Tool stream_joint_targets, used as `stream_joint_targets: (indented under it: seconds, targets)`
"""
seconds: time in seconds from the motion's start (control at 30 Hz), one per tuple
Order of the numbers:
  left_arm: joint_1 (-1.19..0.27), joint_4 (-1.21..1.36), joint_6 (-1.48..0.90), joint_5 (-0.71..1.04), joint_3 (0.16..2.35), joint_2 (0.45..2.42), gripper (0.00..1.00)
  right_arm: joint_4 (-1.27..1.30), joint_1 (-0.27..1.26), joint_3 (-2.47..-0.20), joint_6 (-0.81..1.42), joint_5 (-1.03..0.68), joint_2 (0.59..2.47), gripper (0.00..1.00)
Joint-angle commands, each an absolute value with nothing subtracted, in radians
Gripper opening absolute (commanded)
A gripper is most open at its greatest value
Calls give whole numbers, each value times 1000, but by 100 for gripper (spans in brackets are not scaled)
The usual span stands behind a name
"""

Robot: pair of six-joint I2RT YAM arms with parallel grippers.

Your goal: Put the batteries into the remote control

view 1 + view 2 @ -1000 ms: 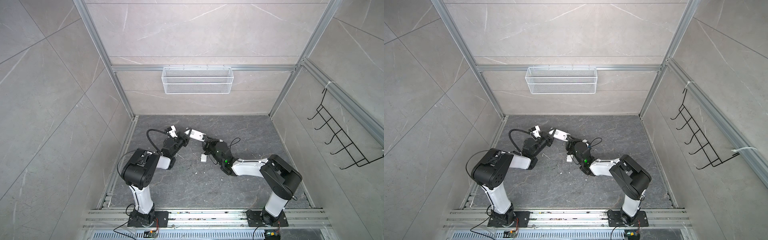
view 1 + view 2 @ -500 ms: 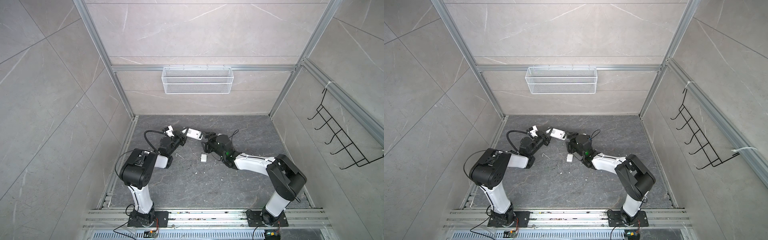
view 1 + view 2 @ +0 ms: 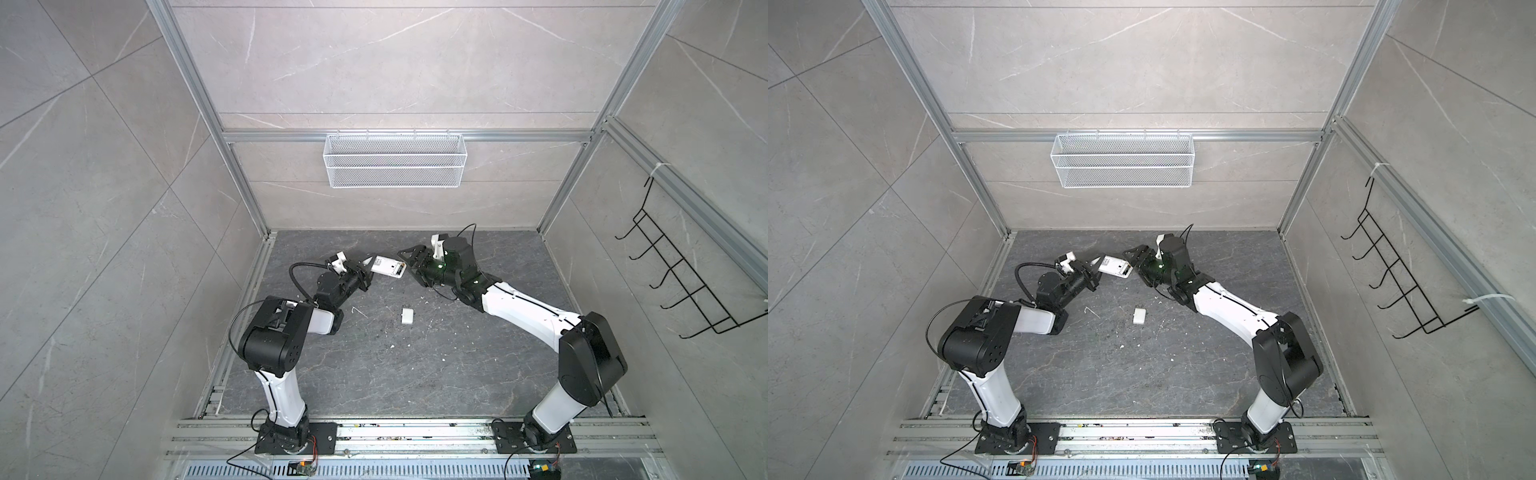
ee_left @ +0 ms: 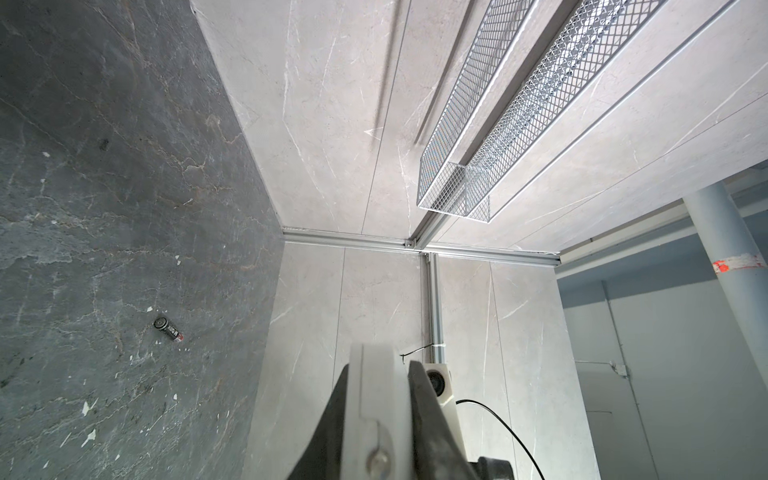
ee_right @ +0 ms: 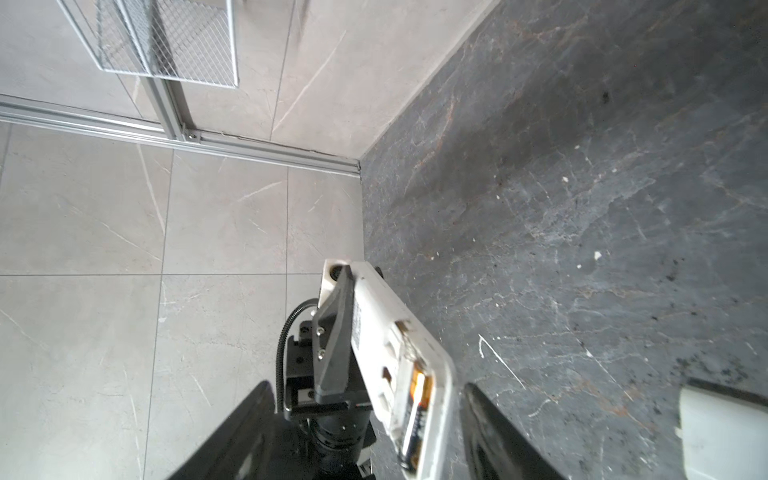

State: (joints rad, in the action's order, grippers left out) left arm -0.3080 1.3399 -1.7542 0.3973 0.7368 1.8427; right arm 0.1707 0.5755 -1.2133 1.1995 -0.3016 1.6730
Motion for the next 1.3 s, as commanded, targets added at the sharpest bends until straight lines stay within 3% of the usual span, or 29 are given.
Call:
stream_joint_targets:
  seconds: [0.0,0.77,1.03,1.1,1.2,1.27]
  targets:
    - [-308,1414,-1770,416,763,1832,4,167,579,-1196,1193,-332,1700,68]
    - [-314,1413,-1772,419,783,1865,5,202,604,-1166,1207,-330,1732,15]
    - [-297,1414,-1777,444,815,1878,5,175,602,-1183,1195,-328,1727,14]
    - [-284,1414,-1766,458,809,1877,4,162,601,-1187,1174,-327,1726,18]
    - [-259,1413,-1726,474,776,1870,5,126,587,-1186,1123,-344,1709,45]
    - [-238,1413,-1688,481,747,1873,5,96,564,-1189,1082,-371,1696,56]
